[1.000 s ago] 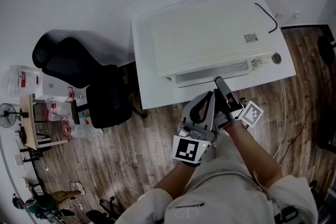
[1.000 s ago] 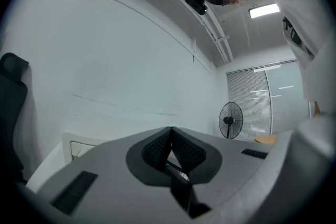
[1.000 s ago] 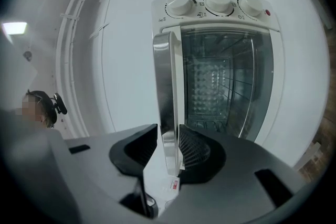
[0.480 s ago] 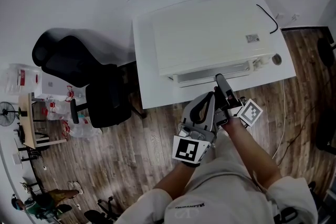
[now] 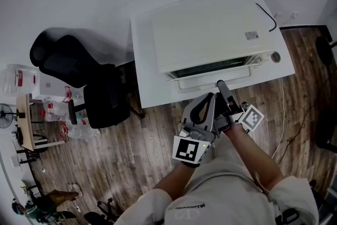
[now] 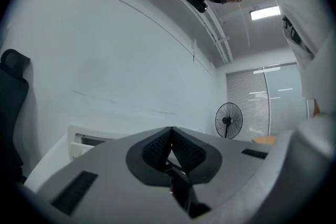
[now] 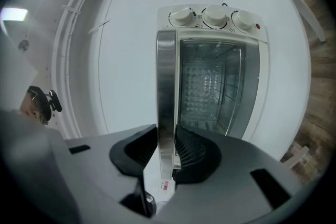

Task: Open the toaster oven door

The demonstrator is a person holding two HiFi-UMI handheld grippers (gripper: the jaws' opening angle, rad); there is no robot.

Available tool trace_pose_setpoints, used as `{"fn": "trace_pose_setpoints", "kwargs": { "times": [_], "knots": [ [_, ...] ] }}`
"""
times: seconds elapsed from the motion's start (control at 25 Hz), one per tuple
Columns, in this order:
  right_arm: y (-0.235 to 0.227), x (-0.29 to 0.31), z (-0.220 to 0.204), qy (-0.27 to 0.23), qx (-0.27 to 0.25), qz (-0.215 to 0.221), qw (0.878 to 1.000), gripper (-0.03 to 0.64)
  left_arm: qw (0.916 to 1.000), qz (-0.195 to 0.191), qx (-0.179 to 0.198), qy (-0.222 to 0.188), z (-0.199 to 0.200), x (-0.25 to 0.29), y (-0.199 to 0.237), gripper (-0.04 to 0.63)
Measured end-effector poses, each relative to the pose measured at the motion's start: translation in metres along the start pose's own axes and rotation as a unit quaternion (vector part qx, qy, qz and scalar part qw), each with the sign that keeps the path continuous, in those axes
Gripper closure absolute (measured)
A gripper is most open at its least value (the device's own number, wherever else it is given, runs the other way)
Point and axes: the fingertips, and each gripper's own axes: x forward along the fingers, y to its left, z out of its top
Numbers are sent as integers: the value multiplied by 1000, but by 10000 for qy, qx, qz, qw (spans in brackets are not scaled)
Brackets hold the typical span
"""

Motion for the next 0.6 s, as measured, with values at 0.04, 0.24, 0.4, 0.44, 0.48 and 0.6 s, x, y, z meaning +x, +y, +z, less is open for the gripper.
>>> {"fn": "trace_pose_setpoints", "kwargs": {
  "times": [0.04,0.24,0.4,0.44,0.48,0.6],
  "knots": [
    [0,-4,-2,18,-17,-22,10000,502,10000,-13,-14,9,-1,-1,-1,589],
    [-5,-20,-9,46,-92,-144,9998,502,9999,-69,-50,58,-8,-10,-5,589],
    [-8,-34,-15,26,-83,-253,9996,502,9999,-127,-49,88,-12,-17,-10,589],
    [-9,-37,-17,26,-72,-283,9996,502,9998,-135,-48,105,-14,-19,-11,589],
    [-10,-40,-18,26,-67,-308,9995,502,9998,-143,-37,128,-17,-20,-12,589],
    [-15,-52,-23,17,-52,-392,9992,503,9996,-155,20,224,-28,-24,-15,589]
  ]
}}
